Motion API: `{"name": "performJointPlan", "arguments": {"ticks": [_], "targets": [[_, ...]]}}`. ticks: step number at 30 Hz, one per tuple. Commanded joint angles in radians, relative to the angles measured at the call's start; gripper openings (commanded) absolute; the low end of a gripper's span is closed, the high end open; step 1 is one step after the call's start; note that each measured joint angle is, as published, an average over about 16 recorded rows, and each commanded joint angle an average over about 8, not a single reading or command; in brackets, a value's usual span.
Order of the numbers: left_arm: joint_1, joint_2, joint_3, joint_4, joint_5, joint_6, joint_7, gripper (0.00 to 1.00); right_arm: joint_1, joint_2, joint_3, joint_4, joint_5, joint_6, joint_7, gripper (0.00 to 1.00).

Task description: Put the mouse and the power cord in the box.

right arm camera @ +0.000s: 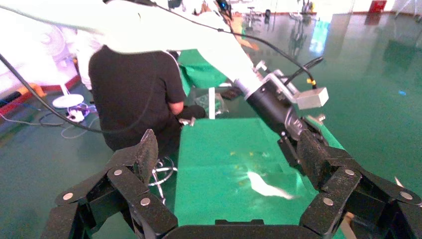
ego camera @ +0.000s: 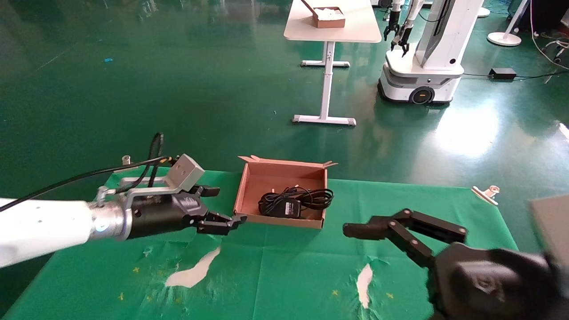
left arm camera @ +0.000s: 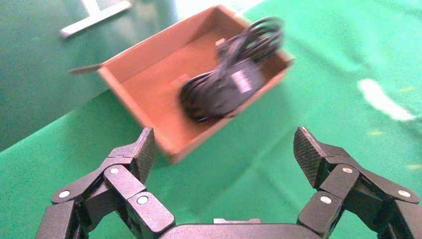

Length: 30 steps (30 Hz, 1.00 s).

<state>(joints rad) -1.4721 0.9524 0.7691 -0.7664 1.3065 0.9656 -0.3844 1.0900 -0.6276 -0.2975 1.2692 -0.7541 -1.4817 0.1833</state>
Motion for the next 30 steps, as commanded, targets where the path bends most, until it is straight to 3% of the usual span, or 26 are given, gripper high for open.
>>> {"name": "performJointPlan", "arguments": {"ticks": [1, 30], "targets": [[0.027, -0.023, -0.033, -0.035, -0.039, 0.036, 0.013, 1.00, -0.015, 0.016, 0.018, 0.014, 0.024, -0.014, 0.004, 1.00], [0.402, -0.345, -0.496, -0.525, -0.584, 0.537, 0.198, 1.00, -0.015, 0.018, 0.016, 0.014, 0.026, -0.014, 0.003, 1.00]]}}
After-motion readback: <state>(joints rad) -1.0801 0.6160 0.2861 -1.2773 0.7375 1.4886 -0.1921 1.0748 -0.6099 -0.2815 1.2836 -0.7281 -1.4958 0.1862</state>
